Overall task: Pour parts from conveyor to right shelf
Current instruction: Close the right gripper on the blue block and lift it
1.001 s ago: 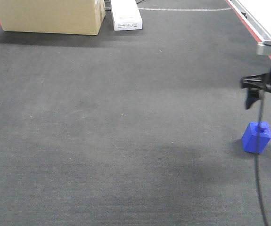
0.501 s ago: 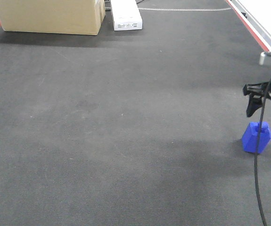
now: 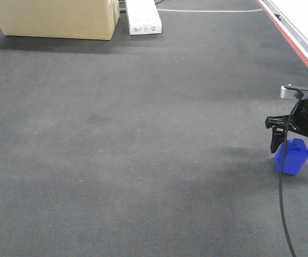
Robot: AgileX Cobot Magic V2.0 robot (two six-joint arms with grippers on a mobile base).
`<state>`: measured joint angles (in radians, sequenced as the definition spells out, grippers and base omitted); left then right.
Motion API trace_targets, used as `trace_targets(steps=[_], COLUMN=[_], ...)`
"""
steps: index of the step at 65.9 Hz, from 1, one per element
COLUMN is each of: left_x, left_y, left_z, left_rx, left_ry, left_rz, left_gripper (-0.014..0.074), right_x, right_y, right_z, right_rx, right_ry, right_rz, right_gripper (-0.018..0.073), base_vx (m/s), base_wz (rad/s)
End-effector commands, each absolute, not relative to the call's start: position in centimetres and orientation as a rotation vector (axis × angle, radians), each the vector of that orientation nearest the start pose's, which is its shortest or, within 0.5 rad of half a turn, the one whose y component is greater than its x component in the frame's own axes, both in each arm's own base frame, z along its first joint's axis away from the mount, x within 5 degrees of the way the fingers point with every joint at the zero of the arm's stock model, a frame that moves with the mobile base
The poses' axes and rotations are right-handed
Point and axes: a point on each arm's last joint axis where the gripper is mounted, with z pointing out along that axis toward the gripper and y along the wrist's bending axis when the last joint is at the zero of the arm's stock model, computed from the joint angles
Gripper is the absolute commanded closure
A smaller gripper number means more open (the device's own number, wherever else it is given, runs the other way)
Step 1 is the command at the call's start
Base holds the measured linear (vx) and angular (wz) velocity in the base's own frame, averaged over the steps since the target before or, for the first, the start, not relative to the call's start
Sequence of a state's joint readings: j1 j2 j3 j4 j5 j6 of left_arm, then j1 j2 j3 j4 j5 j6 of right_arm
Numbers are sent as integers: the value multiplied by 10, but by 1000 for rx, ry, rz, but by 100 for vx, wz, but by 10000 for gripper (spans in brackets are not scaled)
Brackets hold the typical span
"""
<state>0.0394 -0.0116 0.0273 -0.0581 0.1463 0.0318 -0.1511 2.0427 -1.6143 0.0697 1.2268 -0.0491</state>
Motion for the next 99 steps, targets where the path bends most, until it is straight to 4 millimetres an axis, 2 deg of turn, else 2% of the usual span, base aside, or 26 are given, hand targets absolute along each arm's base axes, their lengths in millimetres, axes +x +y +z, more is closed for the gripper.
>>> trace_targets(steps=[1,6,7,13,18,22,23,35,45,51,58,79,87,99], left_x=[56,56,56,56,56,56,56,56,56,56,56,56,56,56], left_y=[1,1,1,1,1,1,1,1,1,1,1,1,1,1], left_z=[205,205,205,205,205,205,205,205,205,205,205,205,205,205], left_rx=[-55,-55,-55,-55,-55,-55,-55,-55,-55,-55,-55,-55,-55,-55], left_ry=[1545,1545,1545,1545,1545,1545,1545,1545,1545,1545,1545,1545,1545,1545], left_rz=[-12,-12,-12,-12,-12,-12,-12,-12,-12,-12,-12,-12,-12,-12], left_gripper=[603,603,603,603,603,603,603,603,603,603,603,603,603,603], right_x=[399,400,400,401,401,401,401,396,383,367,342,243,206,164], right_y=[-55,-55,-56,-56,-56,-56,-55,-58,-57,-53,-48,-30,-20,-12], right_z=[229,225,221,215,213,216,217,240,276,298,316,361,364,351], right_rx=[181,191,210,216,210,186,183,140,123,125,93,16,-26,-30], right_ry=[3101,3109,3121,3143,3147,3143,3138,3074,2986,2898,2795,2393,2267,2180], right_rz=[93,94,96,102,102,101,101,40,-3,10,9,-25,-7,16], right_gripper=[-17,26,81,219,391,568,577,568,566,566,566,566,566,566], base_vx=[0,0,0,0,0,0,0,0,0,0,0,0,0,0], base_wz=[0,0,0,0,0,0,0,0,0,0,0,0,0,0])
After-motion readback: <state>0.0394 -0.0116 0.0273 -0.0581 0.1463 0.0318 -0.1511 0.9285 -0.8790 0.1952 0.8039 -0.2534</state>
